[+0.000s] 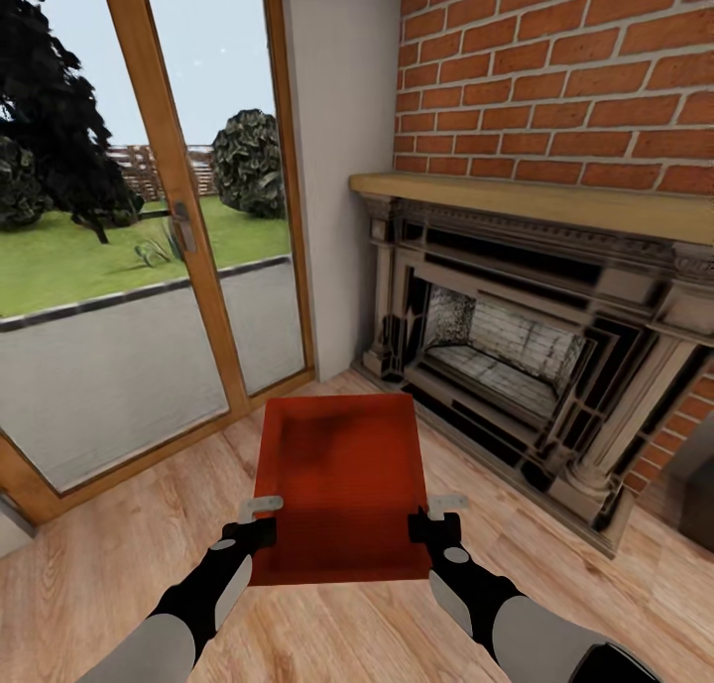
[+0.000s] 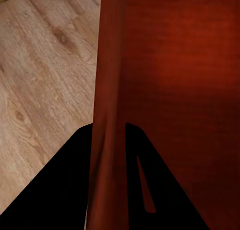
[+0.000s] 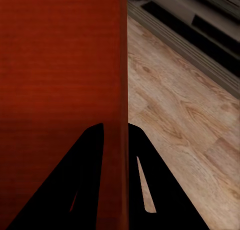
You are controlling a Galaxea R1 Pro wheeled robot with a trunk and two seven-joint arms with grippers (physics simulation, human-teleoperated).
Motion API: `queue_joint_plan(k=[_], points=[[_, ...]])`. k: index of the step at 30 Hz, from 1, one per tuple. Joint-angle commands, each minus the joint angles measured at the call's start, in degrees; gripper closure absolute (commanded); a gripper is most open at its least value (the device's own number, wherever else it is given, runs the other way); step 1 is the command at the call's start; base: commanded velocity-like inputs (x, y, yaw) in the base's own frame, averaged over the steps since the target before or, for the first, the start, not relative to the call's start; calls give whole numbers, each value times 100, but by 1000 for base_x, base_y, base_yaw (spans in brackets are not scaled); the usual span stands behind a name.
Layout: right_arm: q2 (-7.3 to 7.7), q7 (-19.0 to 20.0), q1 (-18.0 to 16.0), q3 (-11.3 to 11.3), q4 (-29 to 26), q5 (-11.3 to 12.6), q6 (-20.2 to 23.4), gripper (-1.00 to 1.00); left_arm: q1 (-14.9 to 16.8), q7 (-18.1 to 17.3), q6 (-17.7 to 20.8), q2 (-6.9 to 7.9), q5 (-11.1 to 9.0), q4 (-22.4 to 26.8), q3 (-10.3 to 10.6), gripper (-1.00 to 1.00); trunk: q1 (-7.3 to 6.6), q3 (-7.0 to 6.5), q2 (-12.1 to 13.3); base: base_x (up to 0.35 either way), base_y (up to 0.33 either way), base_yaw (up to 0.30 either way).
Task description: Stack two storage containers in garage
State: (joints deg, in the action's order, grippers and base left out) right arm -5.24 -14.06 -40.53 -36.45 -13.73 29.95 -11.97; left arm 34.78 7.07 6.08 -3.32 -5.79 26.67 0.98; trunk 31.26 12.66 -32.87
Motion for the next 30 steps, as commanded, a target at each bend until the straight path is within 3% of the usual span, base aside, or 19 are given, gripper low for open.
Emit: queue_joint_plan(k=[1, 30], points=[[5, -255, -7, 197, 257, 125, -51, 100, 2, 243, -127, 367, 43, 33, -80, 100, 2, 0, -8, 0, 0, 0], [5, -255, -7, 200, 265, 134, -52, 100, 2, 243, -126, 367, 43, 31, -80, 100, 2, -266, -8, 0, 0, 0]])
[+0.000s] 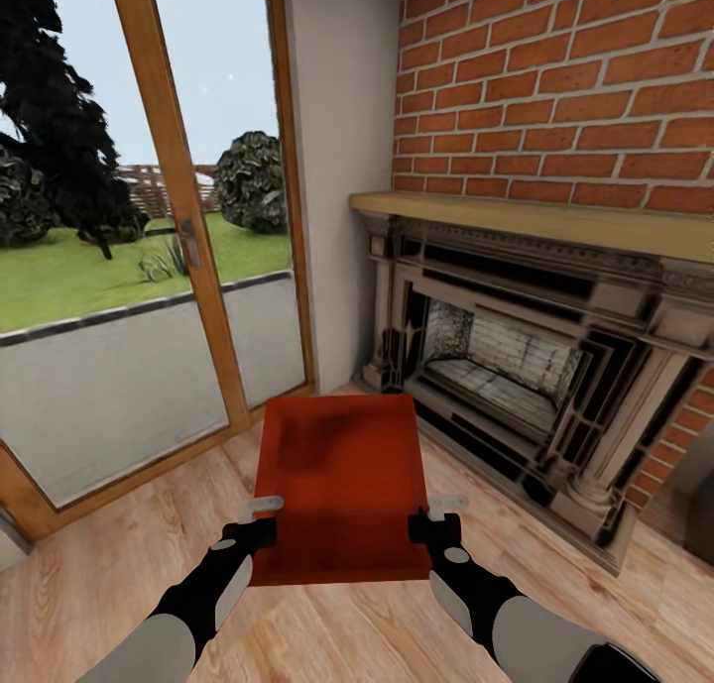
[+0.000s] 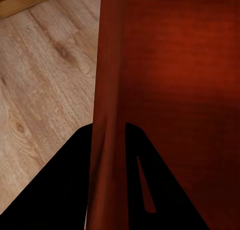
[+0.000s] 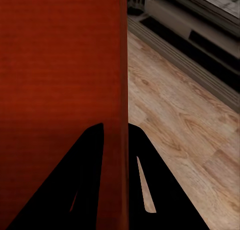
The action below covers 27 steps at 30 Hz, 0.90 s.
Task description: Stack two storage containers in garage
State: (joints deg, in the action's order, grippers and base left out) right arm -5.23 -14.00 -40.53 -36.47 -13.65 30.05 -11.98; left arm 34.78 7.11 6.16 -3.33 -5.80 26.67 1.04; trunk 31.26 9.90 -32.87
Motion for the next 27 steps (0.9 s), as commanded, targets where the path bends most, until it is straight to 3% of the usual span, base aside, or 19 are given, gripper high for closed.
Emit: queue_joint_plan(k=[1, 27], points=[[4, -261, -7, 202, 258, 124, -51, 100, 3, 238, -133, 368, 44, 31, -86, 100, 2, 0, -9, 0, 0, 0], [-4, -261, -7, 202, 258, 124, -50, 100, 3, 238, -133, 381, 44, 31, -86, 100, 2, -238, -9, 0, 0, 0]])
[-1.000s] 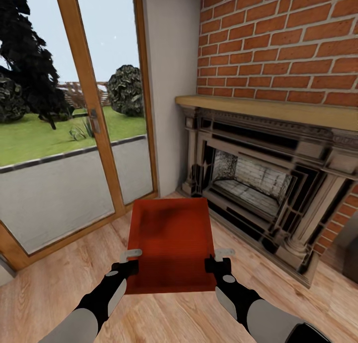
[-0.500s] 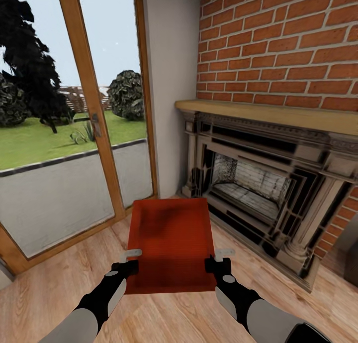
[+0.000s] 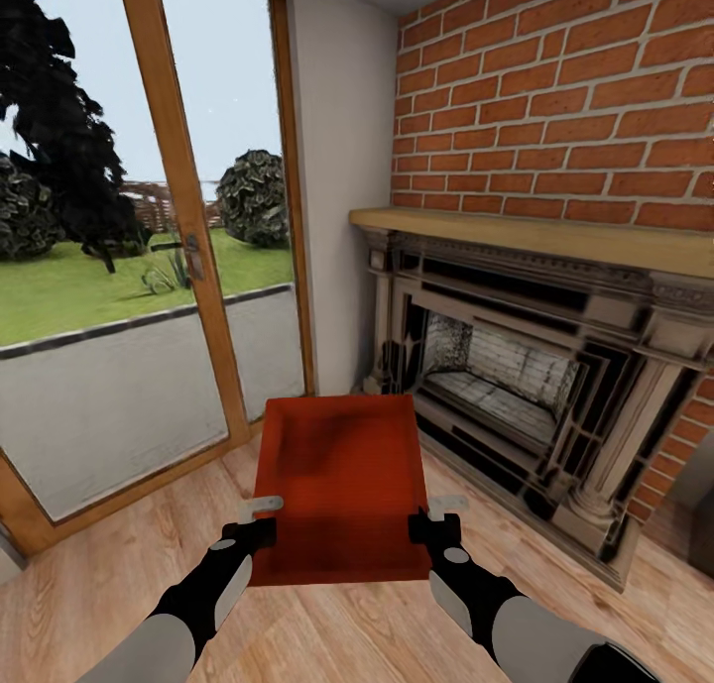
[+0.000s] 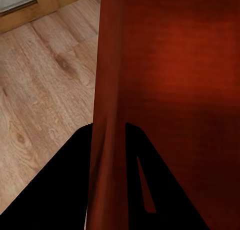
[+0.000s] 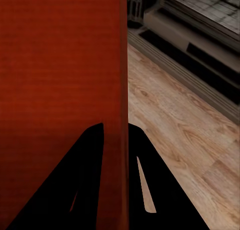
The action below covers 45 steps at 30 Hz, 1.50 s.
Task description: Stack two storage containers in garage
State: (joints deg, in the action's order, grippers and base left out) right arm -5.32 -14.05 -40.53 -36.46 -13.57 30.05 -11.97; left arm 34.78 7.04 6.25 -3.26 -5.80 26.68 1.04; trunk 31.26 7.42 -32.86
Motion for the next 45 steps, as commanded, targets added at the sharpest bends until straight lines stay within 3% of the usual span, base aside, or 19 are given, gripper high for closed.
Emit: queue_joint_plan(k=[1, 45], points=[[4, -256, -8, 200, 250, 124, -51, 100, 3, 245, -142, 373, 44, 31, -87, 100, 2, 1, -9, 0, 0, 0], [4, -251, -8, 192, 250, 116, -50, 100, 3, 245, -141, 377, 44, 31, -87, 100, 2, -394, -9, 0, 0, 0]])
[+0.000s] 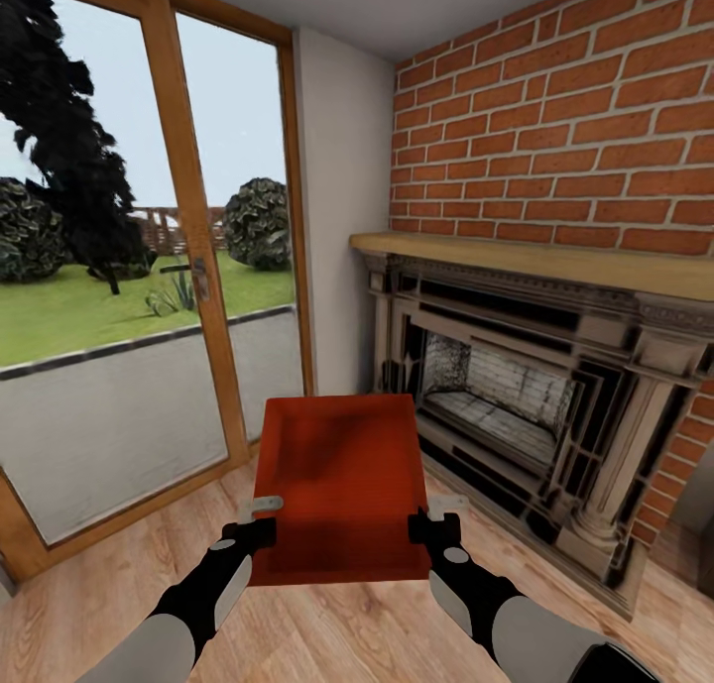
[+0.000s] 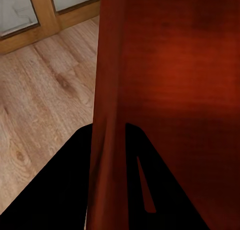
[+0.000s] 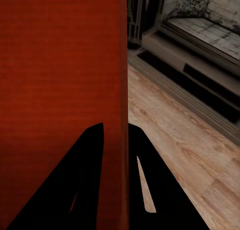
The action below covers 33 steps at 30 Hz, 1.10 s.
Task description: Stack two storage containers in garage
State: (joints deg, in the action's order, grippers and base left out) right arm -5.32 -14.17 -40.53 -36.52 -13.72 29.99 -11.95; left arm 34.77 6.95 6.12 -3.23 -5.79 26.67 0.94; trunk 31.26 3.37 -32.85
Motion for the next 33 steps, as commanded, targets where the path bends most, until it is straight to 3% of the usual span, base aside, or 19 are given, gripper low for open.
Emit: queue_joint_plan(k=[1, 22, 33], points=[[4, -239, -8, 198, 264, 124, -50, 100, 3, 255, -129, 375, 43, 31, -76, 100, 2, 8, -10, 0, 0, 0], [27, -217, -8, 206, 259, 122, -69, 100, 3, 255, -129, 376, 43, 31, -76, 100, 2, 5, -10, 0, 0, -1], [13, -235, -8, 206, 264, 129, -79, 100, 3, 255, -129, 376, 43, 31, -76, 100, 2, -14, -10, 0, 0, -238]])
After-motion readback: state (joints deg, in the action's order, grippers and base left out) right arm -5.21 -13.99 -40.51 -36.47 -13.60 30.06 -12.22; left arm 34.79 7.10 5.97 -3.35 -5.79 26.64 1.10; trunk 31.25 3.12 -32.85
